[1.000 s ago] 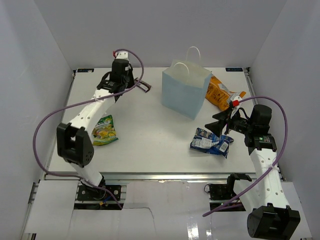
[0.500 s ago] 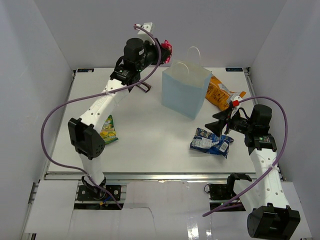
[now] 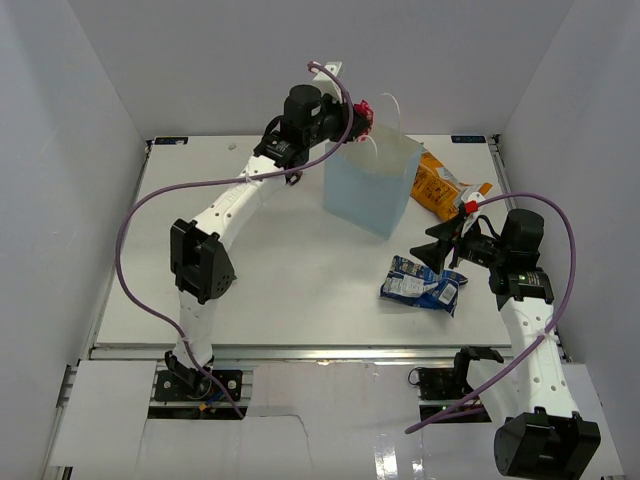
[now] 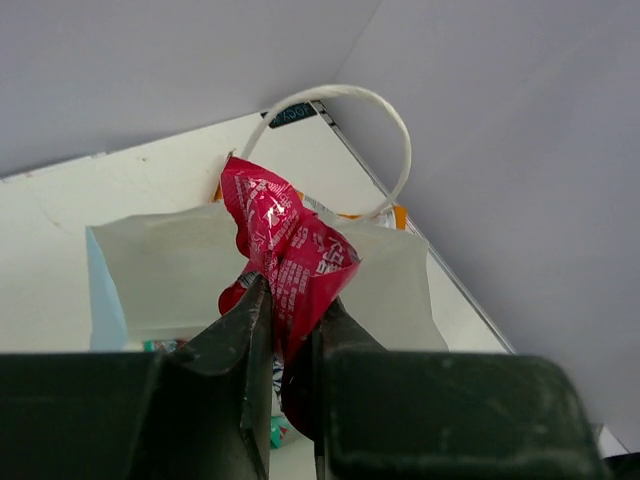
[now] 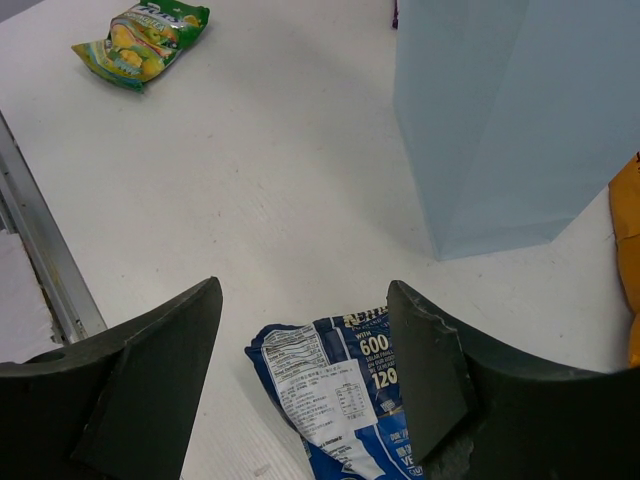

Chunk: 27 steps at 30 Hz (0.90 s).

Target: Place the snacks into the paper bag

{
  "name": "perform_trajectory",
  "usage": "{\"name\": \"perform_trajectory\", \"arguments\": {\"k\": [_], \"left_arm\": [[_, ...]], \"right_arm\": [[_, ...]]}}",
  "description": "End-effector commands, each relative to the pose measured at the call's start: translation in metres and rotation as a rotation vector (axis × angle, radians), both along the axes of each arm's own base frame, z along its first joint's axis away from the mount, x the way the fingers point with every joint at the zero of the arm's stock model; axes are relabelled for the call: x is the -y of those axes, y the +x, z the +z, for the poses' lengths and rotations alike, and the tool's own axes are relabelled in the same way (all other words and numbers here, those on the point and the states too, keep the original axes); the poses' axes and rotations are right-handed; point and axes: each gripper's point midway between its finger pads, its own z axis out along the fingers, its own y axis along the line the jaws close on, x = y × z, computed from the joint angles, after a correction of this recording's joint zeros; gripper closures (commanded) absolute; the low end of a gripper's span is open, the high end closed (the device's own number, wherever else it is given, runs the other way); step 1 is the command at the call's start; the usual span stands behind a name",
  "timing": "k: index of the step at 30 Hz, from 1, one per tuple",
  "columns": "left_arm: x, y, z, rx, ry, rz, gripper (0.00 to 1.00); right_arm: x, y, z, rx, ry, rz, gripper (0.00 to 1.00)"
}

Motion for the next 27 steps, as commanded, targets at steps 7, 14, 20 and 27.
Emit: {"name": "perform_trajectory", "arguments": {"k": [7,14,20,27], "left_arm": [[-0.008,-0.023,0.033,0.043,-0.019,-0.010,0.42],[-0.027,-0.020,0.072,0.108,-0.013,0.081,0.23],[-0.095,-0.064,0.128,0.220,0.043,0.241,0.16],[-0.175,-0.161,0.011,0.095,0.182,0.288,0.05]], "right_arm": [[0.001,0.003,0.001,0.048,-0.021,0.009,0.25],[0.010,0.006,-0.009,0.058,-0.107,-0.009,0.13],[0.036,0.012,-0.046,0.033,-0.390,0.042,0.07],[0.056,-0.014,-0.114,-0.098,-0.675,0.185,0.05]]}}
